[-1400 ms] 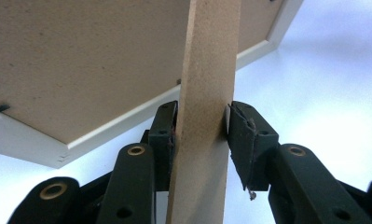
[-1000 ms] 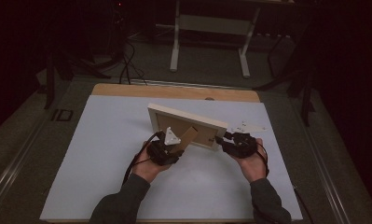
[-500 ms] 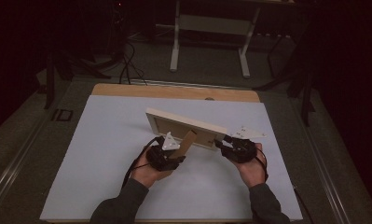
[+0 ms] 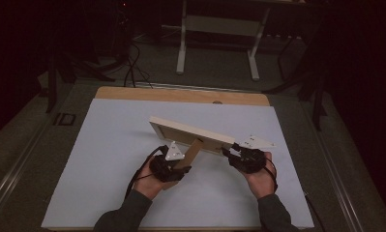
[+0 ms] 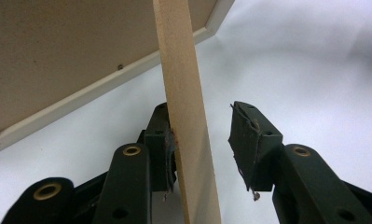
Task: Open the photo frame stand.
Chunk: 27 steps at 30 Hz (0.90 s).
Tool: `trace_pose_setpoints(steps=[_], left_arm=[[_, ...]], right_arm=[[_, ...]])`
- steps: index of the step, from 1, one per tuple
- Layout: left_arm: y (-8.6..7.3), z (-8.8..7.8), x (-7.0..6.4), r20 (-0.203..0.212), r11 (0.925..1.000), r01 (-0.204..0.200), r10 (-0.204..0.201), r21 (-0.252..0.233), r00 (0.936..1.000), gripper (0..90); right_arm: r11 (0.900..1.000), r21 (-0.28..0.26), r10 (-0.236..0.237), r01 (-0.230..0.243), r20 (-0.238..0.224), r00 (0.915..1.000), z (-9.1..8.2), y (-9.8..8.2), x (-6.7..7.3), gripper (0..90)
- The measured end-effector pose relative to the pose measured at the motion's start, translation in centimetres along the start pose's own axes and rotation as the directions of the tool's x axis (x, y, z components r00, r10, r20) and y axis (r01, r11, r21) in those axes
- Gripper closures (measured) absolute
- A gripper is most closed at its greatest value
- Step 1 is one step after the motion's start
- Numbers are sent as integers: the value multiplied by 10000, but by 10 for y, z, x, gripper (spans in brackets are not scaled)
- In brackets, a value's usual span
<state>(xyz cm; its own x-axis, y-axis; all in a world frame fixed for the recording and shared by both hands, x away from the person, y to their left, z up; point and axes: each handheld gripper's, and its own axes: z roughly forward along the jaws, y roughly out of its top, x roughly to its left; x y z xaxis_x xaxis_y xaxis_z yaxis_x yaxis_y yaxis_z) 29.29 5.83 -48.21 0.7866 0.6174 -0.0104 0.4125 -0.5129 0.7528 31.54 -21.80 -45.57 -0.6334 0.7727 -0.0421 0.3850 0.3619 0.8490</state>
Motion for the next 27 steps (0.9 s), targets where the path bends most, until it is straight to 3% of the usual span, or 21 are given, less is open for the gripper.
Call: trace_pose_setpoints(steps=[7, 15, 27], left_arm=[[-5, -1, -6, -281, 9999, -114, 114, -2, 9995, 608], [-6, -2, -7, -288, 9997, -200, 204, 138, 9994, 609], [-9, -11, -2, -290, 9994, -22, 12, -342, 9996, 570]], right_arm=[[9998, -27, -171, 171, 12, 9999, -1, -3, 3, 592], [9997, -80, -240, 241, 19, 9997, -2, -5, 5, 591], [9996, -66, -279, 280, 113, 9995, -3, -5, 6, 594]])
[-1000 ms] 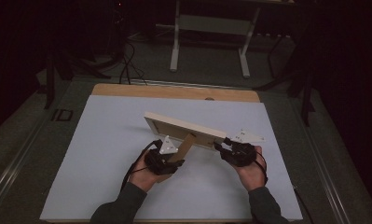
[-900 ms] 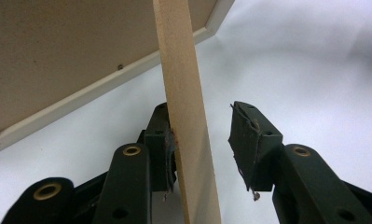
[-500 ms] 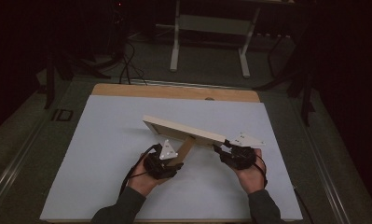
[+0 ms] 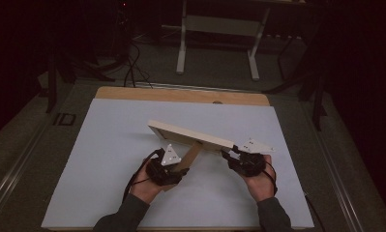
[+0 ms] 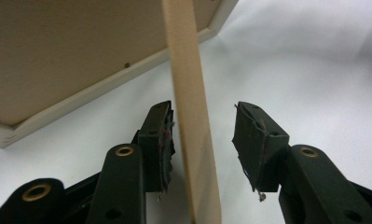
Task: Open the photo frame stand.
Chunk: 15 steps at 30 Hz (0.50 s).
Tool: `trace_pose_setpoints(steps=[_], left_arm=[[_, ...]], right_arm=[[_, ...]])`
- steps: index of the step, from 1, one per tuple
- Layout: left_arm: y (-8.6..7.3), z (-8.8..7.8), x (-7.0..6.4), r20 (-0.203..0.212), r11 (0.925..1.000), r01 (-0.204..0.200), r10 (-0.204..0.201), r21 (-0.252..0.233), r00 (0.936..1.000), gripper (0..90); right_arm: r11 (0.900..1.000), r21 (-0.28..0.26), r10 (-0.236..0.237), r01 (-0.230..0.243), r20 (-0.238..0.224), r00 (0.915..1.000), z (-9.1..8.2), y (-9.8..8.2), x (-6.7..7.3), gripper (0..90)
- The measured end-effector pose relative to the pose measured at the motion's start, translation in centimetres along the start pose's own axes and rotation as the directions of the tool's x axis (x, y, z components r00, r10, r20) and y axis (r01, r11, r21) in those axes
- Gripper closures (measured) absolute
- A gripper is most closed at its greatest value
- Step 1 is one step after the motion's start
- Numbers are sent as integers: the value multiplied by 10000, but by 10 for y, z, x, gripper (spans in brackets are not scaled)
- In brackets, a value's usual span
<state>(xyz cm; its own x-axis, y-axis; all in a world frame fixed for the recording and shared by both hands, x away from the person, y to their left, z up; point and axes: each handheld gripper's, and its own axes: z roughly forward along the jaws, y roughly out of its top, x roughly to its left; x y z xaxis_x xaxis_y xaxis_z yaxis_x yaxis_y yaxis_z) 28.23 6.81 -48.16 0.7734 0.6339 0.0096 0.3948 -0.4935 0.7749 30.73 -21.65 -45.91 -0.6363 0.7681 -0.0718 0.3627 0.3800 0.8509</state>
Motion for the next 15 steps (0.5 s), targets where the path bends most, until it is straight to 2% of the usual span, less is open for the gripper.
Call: trace_pose_setpoints(steps=[10, 15], left_arm=[[-2, -12, 7, -35, 9990, 261, -262, -350, 9997, 544], [-2, -18, 10, -503, 9969, 324, -361, -719, 9981, 540]], right_arm=[[10000, -36, 7, -8, -85, 10000, -1, -1, -1, 594], [9999, -81, 98, -100, -215, 9997, -2, -2, -2, 586]])
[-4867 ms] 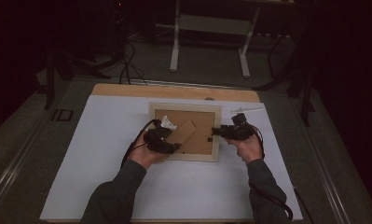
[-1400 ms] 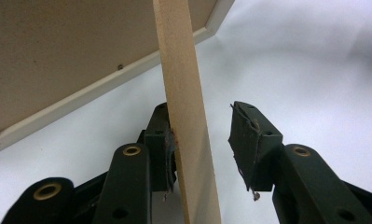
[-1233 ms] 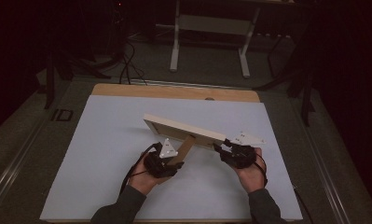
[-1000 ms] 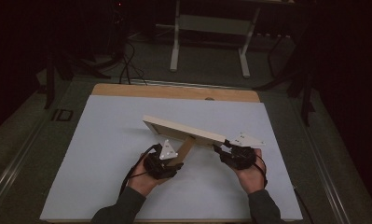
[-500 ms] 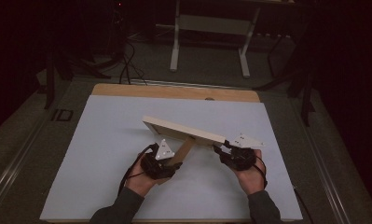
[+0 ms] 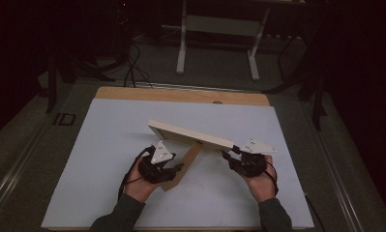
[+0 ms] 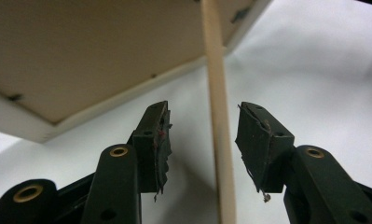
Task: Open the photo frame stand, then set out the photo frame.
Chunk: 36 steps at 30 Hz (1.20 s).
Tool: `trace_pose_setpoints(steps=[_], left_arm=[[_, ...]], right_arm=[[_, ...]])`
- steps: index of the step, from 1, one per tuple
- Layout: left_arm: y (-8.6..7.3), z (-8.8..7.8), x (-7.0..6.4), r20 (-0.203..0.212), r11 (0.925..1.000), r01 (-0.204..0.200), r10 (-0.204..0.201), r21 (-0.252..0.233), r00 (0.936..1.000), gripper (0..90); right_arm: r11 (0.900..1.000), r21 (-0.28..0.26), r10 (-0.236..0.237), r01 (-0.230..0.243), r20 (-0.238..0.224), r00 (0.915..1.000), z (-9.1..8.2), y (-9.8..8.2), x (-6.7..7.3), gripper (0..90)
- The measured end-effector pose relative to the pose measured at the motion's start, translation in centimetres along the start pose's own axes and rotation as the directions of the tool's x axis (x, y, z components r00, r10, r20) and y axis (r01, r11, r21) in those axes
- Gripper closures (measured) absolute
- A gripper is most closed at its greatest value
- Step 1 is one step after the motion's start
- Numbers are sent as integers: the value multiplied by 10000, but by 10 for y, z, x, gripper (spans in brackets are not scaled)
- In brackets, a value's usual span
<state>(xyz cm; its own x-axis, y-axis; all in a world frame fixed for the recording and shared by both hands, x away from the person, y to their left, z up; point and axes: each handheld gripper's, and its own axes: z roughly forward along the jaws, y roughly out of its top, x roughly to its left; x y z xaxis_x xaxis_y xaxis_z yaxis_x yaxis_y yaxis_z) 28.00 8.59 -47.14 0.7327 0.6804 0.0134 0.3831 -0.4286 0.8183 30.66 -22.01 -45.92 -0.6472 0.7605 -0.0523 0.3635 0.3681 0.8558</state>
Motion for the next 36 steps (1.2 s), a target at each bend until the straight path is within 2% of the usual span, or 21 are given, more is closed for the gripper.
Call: trace_pose_setpoints(steps=[8, 17, 23, 26, 27, 32, 36], left_arm=[[1, -8, 6, -177, 9990, 246, -253, -371, 9995, 534], [0, -13, 13, -493, 9975, 429, -458, -568, 9977, 530], [-2, -16, 20, -667, 9946, 745, -794, -727, 9946, 537], [-3, -19, 25, -890, 9911, 1074, -1143, -783, 9895, 557], [-4, -20, 28, -893, 9886, 1244, -1319, -849, 9872, 583], [-5, -24, 34, -905, 9827, 1575, -1664, -979, 9819, 627], [-5, -25, 36, -1076, 9798, 1734, -1839, -999, 9770, 639]], right_arm=[[10000, -62, 47, -48, -106, 9999, -3, 0, -2, 558], [9999, -44, 134, -135, -188, 9997, -2, -2, -2, 553], [9996, 34, 280, -279, -341, 9990, -2, -6, -5, 545], [9996, 147, 247, -241, -428, 9988, -2, -9, -7, 548], [9998, 143, 160, -153, -479, 9987, -3, -11, -7, 553], [9997, 204, 105, -95, -520, 9986, -6, -16, -10, 565], [9996, 292, -12, 34, -738, 9973, -10, -19, -13, 660]])
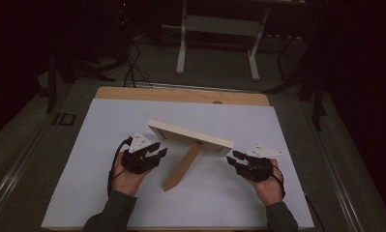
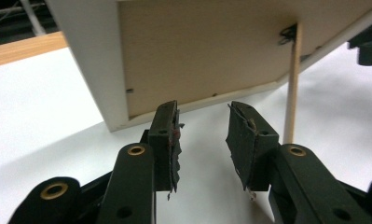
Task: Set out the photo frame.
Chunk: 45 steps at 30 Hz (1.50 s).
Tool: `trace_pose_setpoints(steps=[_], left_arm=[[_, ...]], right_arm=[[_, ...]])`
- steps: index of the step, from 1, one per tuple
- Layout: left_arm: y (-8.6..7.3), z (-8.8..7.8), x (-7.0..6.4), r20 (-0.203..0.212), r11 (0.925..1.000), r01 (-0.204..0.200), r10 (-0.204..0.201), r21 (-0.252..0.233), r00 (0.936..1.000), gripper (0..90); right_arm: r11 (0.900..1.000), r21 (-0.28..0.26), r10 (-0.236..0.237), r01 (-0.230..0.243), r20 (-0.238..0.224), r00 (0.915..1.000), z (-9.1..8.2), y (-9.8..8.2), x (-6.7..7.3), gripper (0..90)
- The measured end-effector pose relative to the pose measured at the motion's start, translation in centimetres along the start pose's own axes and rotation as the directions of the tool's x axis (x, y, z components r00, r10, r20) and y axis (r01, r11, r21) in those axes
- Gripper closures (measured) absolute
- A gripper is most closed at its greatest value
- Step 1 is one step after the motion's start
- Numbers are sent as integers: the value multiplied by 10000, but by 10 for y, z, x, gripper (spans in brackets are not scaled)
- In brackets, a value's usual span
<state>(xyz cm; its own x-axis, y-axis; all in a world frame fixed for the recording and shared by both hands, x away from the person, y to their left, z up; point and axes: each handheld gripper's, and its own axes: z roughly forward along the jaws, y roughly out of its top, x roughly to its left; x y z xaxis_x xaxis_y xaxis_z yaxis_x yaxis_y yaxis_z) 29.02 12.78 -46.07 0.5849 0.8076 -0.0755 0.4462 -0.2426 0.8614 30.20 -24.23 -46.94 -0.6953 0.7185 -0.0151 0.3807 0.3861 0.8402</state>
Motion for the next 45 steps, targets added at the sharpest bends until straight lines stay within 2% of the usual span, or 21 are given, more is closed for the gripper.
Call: trace_pose_setpoints(steps=[6, 8, 10, 13, 18, 25, 33, 41, 45], left_arm=[[1, -2, -2, -45, 10000, 22, -22, -82, 10000, 659], [3, -3, -3, 32, 9999, 25, -24, -111, 10000, 670], [4, -3, -2, -65, 10000, 26, -26, -88, 10000, 693], [6, -3, -1, -172, 9995, 205, -209, -224, 9996, 748], [6, -4, 0, -483, 9997, 133, -144, -225, 9987, 897], [9, 2, 1, -345, 9994, 271, -277, -203, 9990, 900], [22, 19, -2, -273, 9993, 294, -300, -224, 9992, 900], [30, 27, -6, -276, 9992, 275, -283, -296, 9992, 900], [32, 30, -7, -272, 9997, 188, -192, -163, 9994, 900]], right_arm=[[9999, -45, 150, -148, 292, 9995, -4, 0, -7, 833], [9998, -46, 190, -188, 341, 9992, -4, 1, -8, 874], [9997, -112, 218, -214, 373, 9991, -3, 2, -8, 896], [9995, -152, 291, -285, 418, 9987, -1, 4, -10, 898], [9971, -399, 664, -650, 349, 9972, 1, 7, -14, 899], [9925, -610, 1072, -1055, 251, 9939, 5, 11, -18, 898], [9840, -960, 1506, -1500, -9, 9886, 7, 17, -22, 898], [9818, -1157, 1487, -1506, -253, 9886, 5, 25, -22, 898], [9817, -1182, 1467, -1496, -326, 9886, 6, 28, -22, 898]])
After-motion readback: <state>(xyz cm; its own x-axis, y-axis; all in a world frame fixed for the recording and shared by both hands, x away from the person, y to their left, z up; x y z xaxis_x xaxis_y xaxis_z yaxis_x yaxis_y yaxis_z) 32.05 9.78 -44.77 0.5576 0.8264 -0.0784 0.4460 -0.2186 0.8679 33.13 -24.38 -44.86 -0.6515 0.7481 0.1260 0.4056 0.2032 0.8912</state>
